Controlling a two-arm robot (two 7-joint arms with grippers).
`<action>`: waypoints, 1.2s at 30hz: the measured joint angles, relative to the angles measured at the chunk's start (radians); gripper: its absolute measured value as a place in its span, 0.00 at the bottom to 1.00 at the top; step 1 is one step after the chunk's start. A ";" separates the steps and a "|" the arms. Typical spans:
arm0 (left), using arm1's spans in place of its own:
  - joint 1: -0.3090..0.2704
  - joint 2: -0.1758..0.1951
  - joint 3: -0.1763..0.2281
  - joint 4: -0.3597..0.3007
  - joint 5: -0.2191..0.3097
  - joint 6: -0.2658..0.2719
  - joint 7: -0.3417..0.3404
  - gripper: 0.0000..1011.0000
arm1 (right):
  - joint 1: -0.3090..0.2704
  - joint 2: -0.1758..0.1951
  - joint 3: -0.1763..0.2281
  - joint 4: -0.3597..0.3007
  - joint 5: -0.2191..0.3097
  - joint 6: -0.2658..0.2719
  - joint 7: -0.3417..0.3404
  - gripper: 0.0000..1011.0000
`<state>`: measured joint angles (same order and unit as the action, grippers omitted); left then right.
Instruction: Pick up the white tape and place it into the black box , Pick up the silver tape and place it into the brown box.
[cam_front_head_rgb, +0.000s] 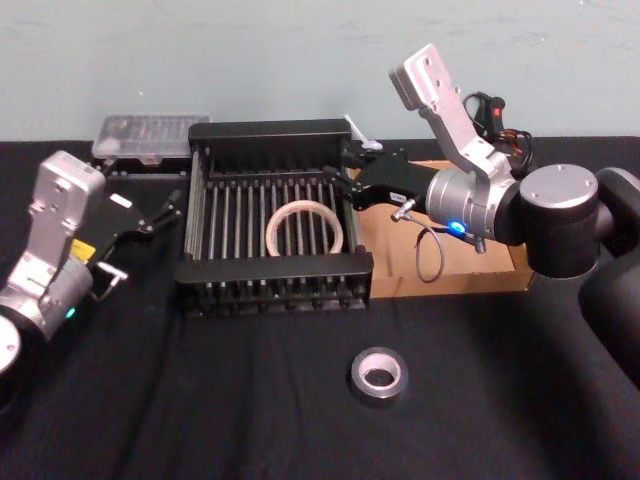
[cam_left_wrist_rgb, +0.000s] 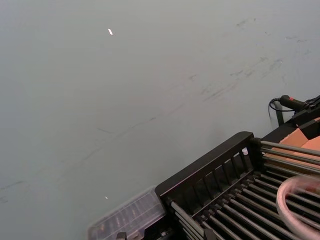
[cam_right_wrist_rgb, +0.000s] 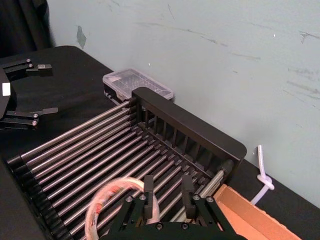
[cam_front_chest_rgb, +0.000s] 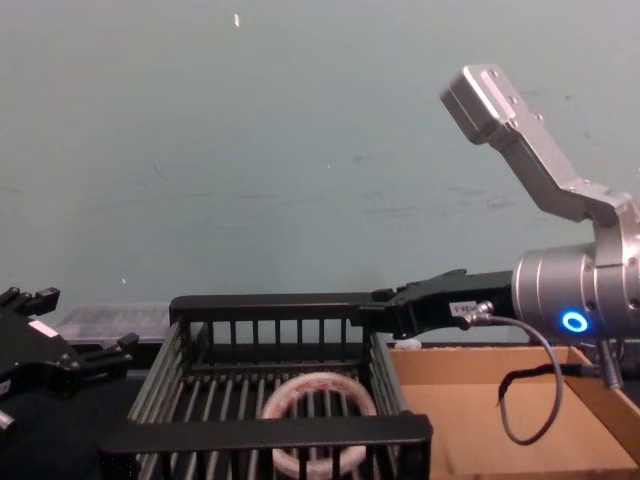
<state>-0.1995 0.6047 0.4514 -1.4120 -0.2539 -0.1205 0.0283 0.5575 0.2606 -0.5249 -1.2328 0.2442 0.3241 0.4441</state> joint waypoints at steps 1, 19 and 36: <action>0.000 0.000 0.000 0.000 0.000 0.000 0.000 0.99 | 0.000 0.000 0.000 0.000 0.000 0.000 0.000 0.34; 0.000 0.000 0.000 0.000 0.000 0.000 0.000 0.99 | -0.002 0.002 0.001 -0.002 0.002 0.002 -0.001 0.91; 0.000 0.000 0.000 0.000 0.000 0.000 0.000 0.99 | -0.029 0.029 0.029 -0.063 0.008 0.036 -0.018 0.99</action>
<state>-0.1995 0.6047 0.4514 -1.4119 -0.2539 -0.1205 0.0283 0.5286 0.2894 -0.4955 -1.2954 0.2519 0.3600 0.4264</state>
